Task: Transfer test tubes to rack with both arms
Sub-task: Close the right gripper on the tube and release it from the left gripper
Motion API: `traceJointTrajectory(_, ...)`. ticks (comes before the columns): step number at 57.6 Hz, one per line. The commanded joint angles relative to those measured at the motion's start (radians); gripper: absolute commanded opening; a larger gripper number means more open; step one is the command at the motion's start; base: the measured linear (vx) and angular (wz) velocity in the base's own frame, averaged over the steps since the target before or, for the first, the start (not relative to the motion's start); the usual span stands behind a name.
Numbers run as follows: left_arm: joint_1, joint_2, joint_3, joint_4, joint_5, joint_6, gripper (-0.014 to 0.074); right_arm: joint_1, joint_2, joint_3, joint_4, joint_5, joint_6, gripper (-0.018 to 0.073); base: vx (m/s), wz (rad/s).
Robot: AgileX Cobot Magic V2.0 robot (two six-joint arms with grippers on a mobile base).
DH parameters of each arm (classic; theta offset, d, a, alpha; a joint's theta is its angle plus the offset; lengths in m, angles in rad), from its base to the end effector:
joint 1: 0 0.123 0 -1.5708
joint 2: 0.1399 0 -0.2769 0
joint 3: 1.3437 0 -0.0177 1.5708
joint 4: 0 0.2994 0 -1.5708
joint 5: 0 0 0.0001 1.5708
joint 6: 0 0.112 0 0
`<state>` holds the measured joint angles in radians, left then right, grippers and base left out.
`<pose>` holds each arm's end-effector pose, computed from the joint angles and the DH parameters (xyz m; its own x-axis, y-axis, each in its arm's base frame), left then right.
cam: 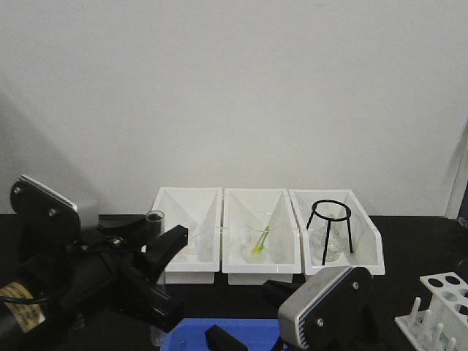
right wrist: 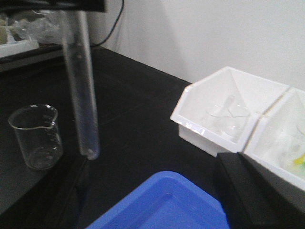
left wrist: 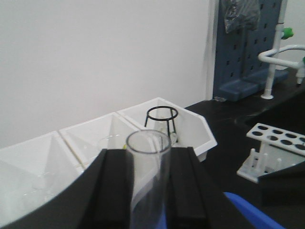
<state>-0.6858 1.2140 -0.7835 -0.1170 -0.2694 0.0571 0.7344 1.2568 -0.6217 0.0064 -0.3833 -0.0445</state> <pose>0.2653 -0.2126 0.3007 -0.0923 0.0036 -0.9957 0.6048 0.7946 -0.0532 0.2431 0.2191 0.2364 -0.0958 -0.1384 -0.9857 -0.6726 0.7390 -0.0384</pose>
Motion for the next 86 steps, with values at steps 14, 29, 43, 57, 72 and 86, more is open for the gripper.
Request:
traceJointTrajectory(14, -0.141, 0.05, -0.04, 0.004, -0.159, -0.071, -0.0021, 0.022, 0.015, -0.035, -0.006, -0.186, 0.044, 0.0583, 0.0, 0.0)
traceJointTrajectory(29, -0.223, 0.092, -0.04, 0.004, -0.212, -0.071, -0.0021, 0.022, 0.021, -0.035, -0.006, -0.209, 0.044, 0.0583, 0.0, 0.0)
traceJointTrajectory(43, -0.245, 0.093, -0.04, 0.004, -0.213, -0.094, -0.0021, 0.022, 0.021, -0.035, -0.006, -0.209, 0.05, 0.054, 0.0, 0.0)
traceJointTrajectory(57, -0.245, 0.093, -0.04, 0.004, -0.211, -0.094, -0.0021, 0.022, 0.021, -0.035, -0.006, -0.209, 0.05, 0.0288, 0.0, 0.0)
traceJointTrajectory(72, -0.245, 0.093, -0.04, 0.004, -0.21, -0.094, -0.0021, 0.022, 0.021, -0.035, -0.006, -0.213, 0.05, -0.0014, 0.0, 0.0)
traceJointTrajectory(86, -0.245, 0.093, -0.04, 0.004, -0.197, -0.093, -0.0008, 0.022, 0.021, -0.035, -0.006, -0.221, 0.044, -0.0011, 0.0, 0.0)
